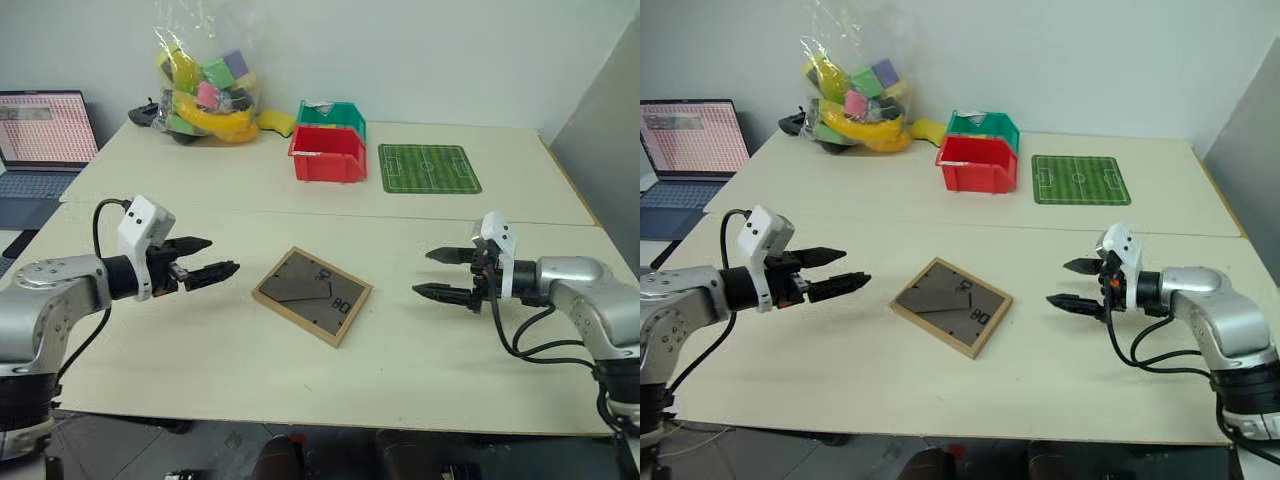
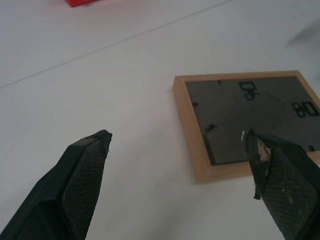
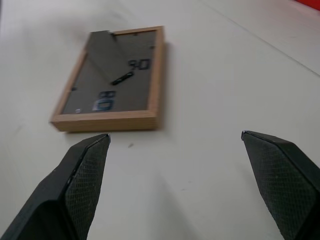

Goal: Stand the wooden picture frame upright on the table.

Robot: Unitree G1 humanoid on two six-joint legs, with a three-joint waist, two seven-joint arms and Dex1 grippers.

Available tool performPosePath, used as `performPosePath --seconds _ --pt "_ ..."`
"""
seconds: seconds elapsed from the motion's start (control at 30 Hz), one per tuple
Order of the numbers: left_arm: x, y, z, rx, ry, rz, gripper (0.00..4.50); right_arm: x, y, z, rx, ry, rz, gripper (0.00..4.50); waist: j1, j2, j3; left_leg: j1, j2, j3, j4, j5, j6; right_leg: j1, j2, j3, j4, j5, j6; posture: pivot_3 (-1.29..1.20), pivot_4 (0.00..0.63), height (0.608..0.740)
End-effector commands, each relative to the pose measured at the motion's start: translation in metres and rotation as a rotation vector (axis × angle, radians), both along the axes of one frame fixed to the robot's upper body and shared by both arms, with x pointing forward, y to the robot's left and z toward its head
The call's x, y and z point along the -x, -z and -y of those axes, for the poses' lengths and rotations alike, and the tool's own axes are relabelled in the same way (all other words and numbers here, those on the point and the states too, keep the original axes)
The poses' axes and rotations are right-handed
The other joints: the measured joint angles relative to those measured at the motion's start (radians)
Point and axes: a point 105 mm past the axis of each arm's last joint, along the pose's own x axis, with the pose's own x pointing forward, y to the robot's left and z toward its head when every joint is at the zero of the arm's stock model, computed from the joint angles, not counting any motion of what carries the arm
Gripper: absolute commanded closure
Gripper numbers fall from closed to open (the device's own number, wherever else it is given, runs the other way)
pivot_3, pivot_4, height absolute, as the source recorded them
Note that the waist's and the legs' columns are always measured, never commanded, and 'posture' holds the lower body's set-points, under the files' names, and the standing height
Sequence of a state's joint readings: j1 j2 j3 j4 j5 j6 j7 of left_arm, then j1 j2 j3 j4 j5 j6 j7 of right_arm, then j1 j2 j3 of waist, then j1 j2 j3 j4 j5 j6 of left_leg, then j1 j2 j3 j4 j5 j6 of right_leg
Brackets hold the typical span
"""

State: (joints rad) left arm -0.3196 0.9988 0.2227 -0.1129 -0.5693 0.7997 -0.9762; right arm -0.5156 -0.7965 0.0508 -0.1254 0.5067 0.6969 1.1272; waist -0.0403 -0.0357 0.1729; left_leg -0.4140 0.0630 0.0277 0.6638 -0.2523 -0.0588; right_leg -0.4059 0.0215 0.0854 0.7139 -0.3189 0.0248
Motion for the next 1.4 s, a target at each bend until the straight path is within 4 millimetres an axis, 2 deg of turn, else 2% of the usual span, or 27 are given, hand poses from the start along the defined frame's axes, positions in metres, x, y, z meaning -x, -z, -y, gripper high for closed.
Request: performPosePath --seconds 0.03,0.17,0.3,0.33,0.43,0.53,0.73,0.87,0.97,1.0,1.07,1.27,1.4 --pt "-0.001 -0.007 0.002 -0.058 0.034 0.051 0.00 -0.004 -0.007 0.000 0.034 -0.049 0.038 0.04 0.000 0.000 0.000 0.000 0.000 0.000 0.000 0.000 0.000 0.000 0.000 0.000 0.000 0.000 0.000 0.00 0.150 0.740" --pt "-0.002 -0.007 0.004 -0.042 0.020 0.056 0.00 -0.013 -0.008 -0.005 0.025 -0.043 0.048 0.04 0.002 -0.001 0.000 -0.002 0.000 0.000 0.000 0.000 0.000 -0.001 0.000 0.000 -0.001 0.000 0.000 0.00 0.150 0.740" --pt "0.008 -0.005 -0.001 -0.032 -0.015 0.072 0.00 -0.030 -0.005 -0.021 0.024 -0.059 0.097 0.04 -0.007 0.000 0.000 -0.002 0.001 0.002 0.000 0.000 0.000 -0.002 0.000 0.002 0.000 0.000 0.000 0.00 0.150 0.740" --pt "0.009 -0.004 -0.003 -0.013 -0.049 0.078 0.18 -0.036 -0.004 -0.026 0.007 -0.057 0.100 0.00 -0.011 0.000 0.000 -0.002 0.001 0.002 0.000 0.000 0.000 -0.003 0.000 0.002 0.000 0.000 0.000 0.00 0.150 0.740" --pt "0.018 0.004 -0.005 0.012 -0.128 0.089 0.65 -0.058 0.003 -0.040 -0.010 -0.024 0.125 0.52 -0.018 -0.001 0.000 -0.001 0.001 0.001 0.000 0.000 0.000 -0.002 0.000 0.002 0.000 0.000 0.000 0.00 0.150 0.740" --pt "0.027 0.015 0.001 0.026 -0.201 0.108 1.33 -0.075 0.012 -0.055 0.011 0.000 0.160 1.31 -0.020 -0.001 0.000 -0.001 0.001 0.002 0.000 0.000 0.000 -0.003 -0.004 0.002 0.001 0.000 0.000 0.00 0.150 0.740" --pt "0.037 0.049 0.023 0.071 -0.295 0.081 2.54 -0.088 0.033 -0.074 0.029 0.019 0.174 2.66 -0.011 -0.001 0.000 -0.002 0.001 0.001 0.000 0.000 0.000 -0.002 -0.007 0.001 0.000 0.000 0.000 0.00 0.150 0.740" --pt "0.040 0.070 0.044 0.076 -0.286 0.049 3.33 -0.081 0.048 -0.091 0.025 -0.015 0.165 3.59 -0.008 -0.002 -0.001 0.000 0.001 0.001 0.000 0.000 0.000 0.000 -0.007 0.001 0.000 0.000 0.000 0.00 0.150 0.740" --pt "0.029 0.084 0.052 0.087 -0.311 0.038 4.05 -0.073 0.054 -0.099 0.011 -0.038 0.153 4.40 -0.009 -0.002 -0.001 0.000 0.000 0.000 0.000 0.000 0.000 0.000 -0.006 0.000 0.001 0.000 0.000 0.00 0.150 0.740" --pt "0.026 0.087 0.055 0.092 -0.314 0.035 4.23 -0.071 0.056 -0.101 0.010 -0.038 0.150 4.50 -0.007 -0.002 -0.001 0.000 0.000 0.000 0.000 0.000 0.000 0.000 -0.006 0.000 0.001 0.000 0.000 0.00 0.150 0.740" --pt "0.017 0.088 0.065 0.111 -0.294 0.033 4.46 -0.063 0.062 -0.102 0.019 -0.058 0.140 4.50 -0.004 -0.002 -0.001 0.000 0.000 0.000 0.000 0.000 0.000 0.000 -0.006 -0.001 0.001 0.000 0.000 0.00 0.150 0.740" --pt "-0.006 0.087 0.096 0.104 -0.182 0.038 4.46 -0.026 0.061 -0.103 0.003 -0.147 0.098 4.50 0.008 -0.002 -0.001 -0.001 0.000 -0.001 0.000 0.000 0.000 0.000 -0.006 -0.001 0.001 0.000 0.000 0.00 0.150 0.740" --pt "-0.013 0.087 0.111 0.086 -0.107 0.040 4.46 -0.013 0.059 -0.097 0.018 -0.115 0.089 4.50 0.008 -0.002 -0.001 -0.001 -0.001 0.000 0.001 0.000 0.000 0.000 -0.005 0.000 0.001 0.000 0.000 0.00 0.150 0.740"
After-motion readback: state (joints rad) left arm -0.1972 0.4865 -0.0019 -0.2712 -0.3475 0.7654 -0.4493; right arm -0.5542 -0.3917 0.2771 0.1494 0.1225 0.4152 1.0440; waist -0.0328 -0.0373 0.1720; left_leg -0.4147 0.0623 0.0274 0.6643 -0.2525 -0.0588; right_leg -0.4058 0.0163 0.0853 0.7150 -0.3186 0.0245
